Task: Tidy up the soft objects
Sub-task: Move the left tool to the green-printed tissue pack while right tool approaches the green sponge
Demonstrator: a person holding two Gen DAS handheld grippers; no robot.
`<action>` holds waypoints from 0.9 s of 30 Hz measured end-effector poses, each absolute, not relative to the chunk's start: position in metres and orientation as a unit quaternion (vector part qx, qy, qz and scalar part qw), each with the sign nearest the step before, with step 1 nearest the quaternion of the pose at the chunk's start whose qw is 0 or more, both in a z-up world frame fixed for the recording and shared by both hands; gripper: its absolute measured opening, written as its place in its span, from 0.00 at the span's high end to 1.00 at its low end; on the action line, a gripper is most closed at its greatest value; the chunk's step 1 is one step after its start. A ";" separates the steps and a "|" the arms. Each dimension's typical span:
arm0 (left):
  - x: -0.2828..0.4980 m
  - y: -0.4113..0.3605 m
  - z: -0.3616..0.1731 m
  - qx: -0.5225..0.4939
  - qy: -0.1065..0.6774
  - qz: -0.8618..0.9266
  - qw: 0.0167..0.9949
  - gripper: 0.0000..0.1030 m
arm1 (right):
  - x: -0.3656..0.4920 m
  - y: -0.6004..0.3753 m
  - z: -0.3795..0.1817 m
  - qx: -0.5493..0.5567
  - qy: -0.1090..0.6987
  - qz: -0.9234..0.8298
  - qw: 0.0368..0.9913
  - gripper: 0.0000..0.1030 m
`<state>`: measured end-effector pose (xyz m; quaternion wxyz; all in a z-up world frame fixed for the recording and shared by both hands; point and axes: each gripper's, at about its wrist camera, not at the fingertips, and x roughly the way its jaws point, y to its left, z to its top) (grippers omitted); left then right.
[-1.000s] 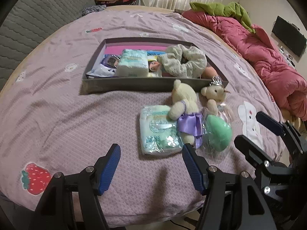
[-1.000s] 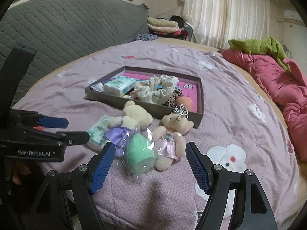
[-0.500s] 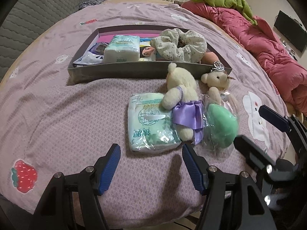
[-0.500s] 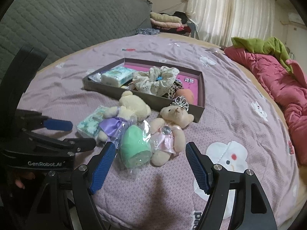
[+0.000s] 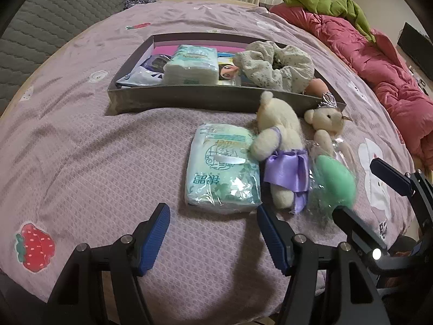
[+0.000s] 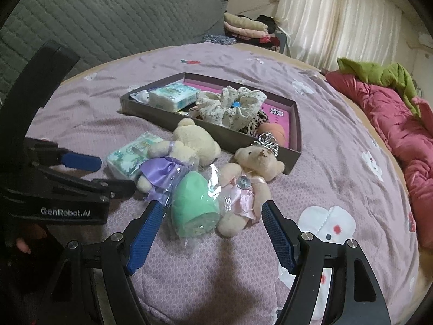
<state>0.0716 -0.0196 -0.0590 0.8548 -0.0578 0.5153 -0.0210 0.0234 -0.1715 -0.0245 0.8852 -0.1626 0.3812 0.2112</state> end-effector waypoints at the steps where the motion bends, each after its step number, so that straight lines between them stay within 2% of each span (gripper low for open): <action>1: 0.072 -0.019 -0.059 -0.059 0.514 -0.022 0.855 0.36 | 0.024 -0.170 -0.026 -0.167 0.380 0.213 0.884 0.25; 12: 0.076 -0.019 -0.055 -0.078 0.502 -0.043 0.860 0.36 | 0.027 -0.159 -0.039 -0.210 0.363 0.216 0.882 0.26; 27: 0.076 -0.004 -0.045 -0.088 0.493 -0.018 0.866 0.36 | 0.028 -0.159 -0.040 -0.207 0.363 0.219 0.882 0.26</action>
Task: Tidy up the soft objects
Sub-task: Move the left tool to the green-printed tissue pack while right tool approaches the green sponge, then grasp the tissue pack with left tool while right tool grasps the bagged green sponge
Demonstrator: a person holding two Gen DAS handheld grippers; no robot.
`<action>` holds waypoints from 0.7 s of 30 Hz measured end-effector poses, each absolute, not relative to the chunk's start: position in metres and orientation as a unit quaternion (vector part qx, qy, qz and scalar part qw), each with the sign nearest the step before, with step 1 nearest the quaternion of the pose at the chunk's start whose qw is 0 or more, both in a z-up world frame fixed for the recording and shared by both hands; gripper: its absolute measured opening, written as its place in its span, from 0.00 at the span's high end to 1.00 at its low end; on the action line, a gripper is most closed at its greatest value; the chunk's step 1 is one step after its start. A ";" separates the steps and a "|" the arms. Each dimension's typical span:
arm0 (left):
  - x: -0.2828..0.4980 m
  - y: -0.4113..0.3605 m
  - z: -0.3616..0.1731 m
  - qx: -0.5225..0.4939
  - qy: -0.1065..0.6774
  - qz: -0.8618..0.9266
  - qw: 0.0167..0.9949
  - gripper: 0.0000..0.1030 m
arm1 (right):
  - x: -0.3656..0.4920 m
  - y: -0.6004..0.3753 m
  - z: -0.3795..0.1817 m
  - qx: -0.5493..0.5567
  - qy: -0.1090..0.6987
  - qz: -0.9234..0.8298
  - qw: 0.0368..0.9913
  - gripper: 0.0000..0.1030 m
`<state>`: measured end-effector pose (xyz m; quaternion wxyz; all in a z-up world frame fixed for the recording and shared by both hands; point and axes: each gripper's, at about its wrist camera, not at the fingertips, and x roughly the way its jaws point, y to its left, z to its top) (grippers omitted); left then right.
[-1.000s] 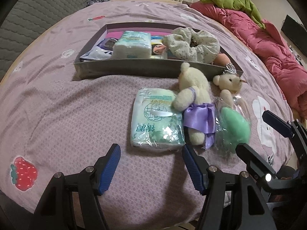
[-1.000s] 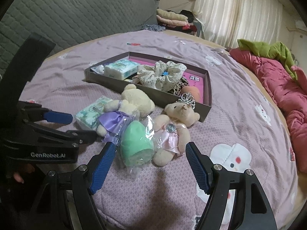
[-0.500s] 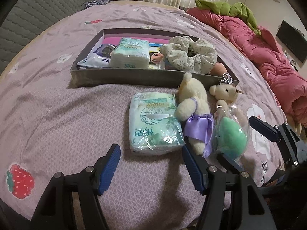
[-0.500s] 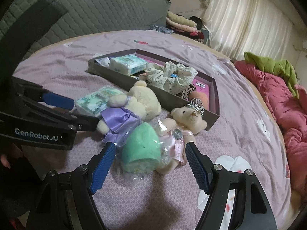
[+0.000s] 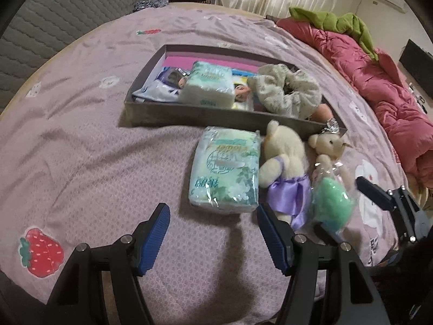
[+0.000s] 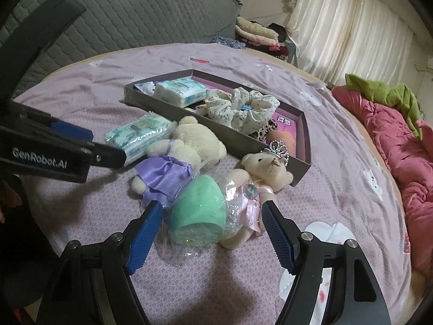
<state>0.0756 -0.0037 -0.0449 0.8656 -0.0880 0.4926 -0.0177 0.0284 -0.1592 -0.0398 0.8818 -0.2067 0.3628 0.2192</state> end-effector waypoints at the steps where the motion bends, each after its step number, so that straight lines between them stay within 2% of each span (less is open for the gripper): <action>1: 0.077 -0.005 -0.045 -0.086 0.491 -0.019 0.867 0.36 | 0.028 -0.159 -0.040 -0.209 0.361 0.219 0.882 0.26; 7: 0.082 -0.004 -0.050 -0.098 0.496 -0.017 0.863 0.36 | 0.028 -0.155 -0.042 -0.219 0.352 0.221 0.883 0.25; 17: 0.091 -0.007 -0.058 -0.087 0.501 -0.014 0.861 0.36 | 0.029 -0.147 -0.048 -0.226 0.355 0.241 0.874 0.45; 21: 0.096 -0.008 -0.061 -0.085 0.503 -0.010 0.860 0.36 | 0.032 -0.149 -0.049 -0.214 0.362 0.246 0.873 0.49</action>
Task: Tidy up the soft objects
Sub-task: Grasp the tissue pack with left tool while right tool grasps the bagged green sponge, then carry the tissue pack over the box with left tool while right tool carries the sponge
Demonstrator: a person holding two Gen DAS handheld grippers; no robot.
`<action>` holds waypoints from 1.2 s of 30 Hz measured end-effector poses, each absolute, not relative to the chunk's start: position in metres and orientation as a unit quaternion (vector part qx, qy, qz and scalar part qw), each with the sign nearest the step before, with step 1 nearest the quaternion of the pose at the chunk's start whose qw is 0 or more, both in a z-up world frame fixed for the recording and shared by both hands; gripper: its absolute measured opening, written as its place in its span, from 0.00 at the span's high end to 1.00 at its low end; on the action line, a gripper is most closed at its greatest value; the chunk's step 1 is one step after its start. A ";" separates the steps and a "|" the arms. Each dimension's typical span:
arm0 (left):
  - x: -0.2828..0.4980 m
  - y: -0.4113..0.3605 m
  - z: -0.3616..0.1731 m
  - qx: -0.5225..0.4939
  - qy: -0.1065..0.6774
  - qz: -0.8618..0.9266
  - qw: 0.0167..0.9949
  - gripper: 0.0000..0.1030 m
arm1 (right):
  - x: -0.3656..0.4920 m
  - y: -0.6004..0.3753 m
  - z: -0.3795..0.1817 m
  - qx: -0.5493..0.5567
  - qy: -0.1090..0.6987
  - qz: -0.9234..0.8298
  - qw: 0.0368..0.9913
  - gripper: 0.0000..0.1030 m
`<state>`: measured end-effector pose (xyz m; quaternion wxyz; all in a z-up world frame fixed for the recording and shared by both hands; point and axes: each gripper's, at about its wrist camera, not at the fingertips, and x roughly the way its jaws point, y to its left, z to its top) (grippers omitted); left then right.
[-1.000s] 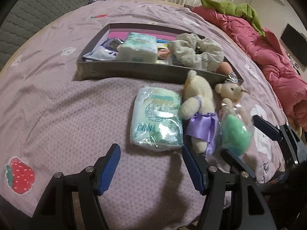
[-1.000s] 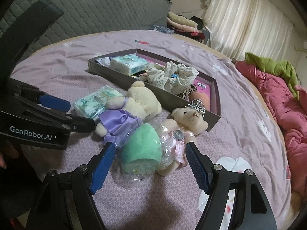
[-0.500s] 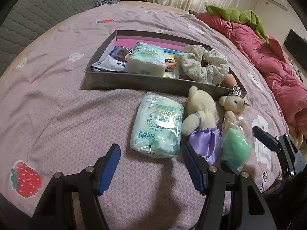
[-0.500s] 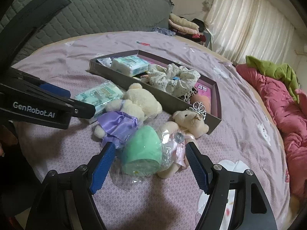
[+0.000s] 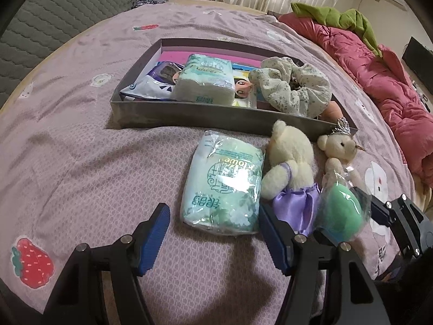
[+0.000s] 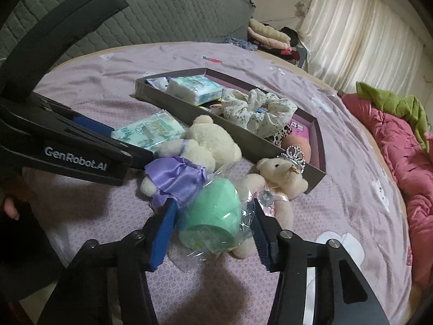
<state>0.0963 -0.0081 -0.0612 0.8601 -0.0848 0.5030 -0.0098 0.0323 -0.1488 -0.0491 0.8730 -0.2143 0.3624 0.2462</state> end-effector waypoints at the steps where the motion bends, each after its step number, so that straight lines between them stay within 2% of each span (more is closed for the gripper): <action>1: 0.098 -0.009 -0.062 -0.083 0.503 -0.009 0.860 0.36 | 0.033 -0.149 -0.049 -0.213 0.363 0.247 0.873 0.49; 21: 0.119 -0.006 -0.075 -0.079 0.501 -0.014 0.862 0.36 | 0.044 -0.156 -0.050 -0.172 0.375 0.266 0.871 0.55; 24: 0.120 -0.007 -0.074 -0.076 0.503 -0.020 0.861 0.40 | 0.045 -0.160 -0.044 -0.156 0.369 0.268 0.876 0.55; 26: 0.119 -0.005 -0.072 -0.081 0.501 -0.023 0.862 0.47 | 0.046 -0.162 -0.042 -0.143 0.368 0.269 0.879 0.55; 36: 0.108 -0.002 -0.052 -0.091 0.482 -0.033 0.871 0.49 | 0.049 -0.174 -0.027 -0.099 0.356 0.269 0.889 0.55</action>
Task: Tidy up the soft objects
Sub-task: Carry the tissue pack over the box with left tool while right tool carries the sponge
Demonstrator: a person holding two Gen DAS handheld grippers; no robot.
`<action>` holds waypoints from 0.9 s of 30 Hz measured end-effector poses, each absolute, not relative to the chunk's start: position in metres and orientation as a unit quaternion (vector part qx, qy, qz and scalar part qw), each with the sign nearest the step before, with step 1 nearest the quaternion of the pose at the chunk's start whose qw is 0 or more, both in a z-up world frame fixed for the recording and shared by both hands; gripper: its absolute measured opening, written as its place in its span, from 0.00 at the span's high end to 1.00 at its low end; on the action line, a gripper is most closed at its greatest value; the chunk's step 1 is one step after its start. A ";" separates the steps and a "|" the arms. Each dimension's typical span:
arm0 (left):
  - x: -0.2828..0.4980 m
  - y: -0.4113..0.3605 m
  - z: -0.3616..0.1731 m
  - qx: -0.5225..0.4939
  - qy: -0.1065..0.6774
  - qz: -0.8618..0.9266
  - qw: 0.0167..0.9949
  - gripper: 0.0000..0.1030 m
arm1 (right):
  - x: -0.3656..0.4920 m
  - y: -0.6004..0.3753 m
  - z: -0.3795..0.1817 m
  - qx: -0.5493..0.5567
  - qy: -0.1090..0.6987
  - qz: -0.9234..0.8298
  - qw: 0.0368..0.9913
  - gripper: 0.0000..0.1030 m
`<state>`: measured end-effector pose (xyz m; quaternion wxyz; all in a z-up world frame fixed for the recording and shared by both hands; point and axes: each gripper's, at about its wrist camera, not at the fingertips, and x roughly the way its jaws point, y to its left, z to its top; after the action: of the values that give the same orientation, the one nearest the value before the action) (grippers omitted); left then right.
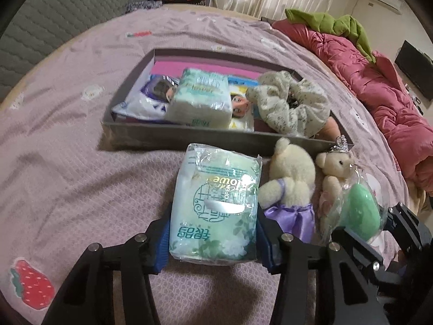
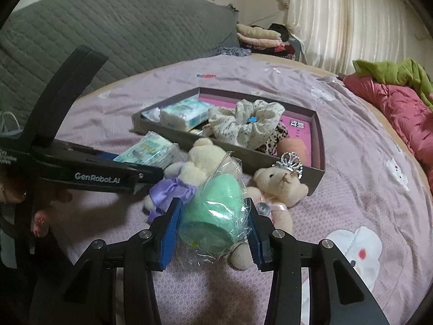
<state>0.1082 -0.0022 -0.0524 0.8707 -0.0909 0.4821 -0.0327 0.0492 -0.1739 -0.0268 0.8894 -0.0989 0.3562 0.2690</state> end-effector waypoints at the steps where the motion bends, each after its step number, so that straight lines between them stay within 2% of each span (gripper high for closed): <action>1: 0.107 -0.003 -0.048 -0.089 0.478 -0.033 0.873 0.49 | 0.049 -0.175 -0.026 -0.097 0.354 0.268 0.891 0.55; 27: 0.138 -0.021 0.006 -0.080 0.421 -0.044 0.902 0.49 | 0.075 -0.194 0.019 -0.050 0.282 0.228 0.931 0.55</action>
<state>0.1382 -0.0215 0.0062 0.9023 -0.0796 0.4214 -0.0443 0.0748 -0.1939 0.0191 0.9307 -0.0504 0.2819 0.2277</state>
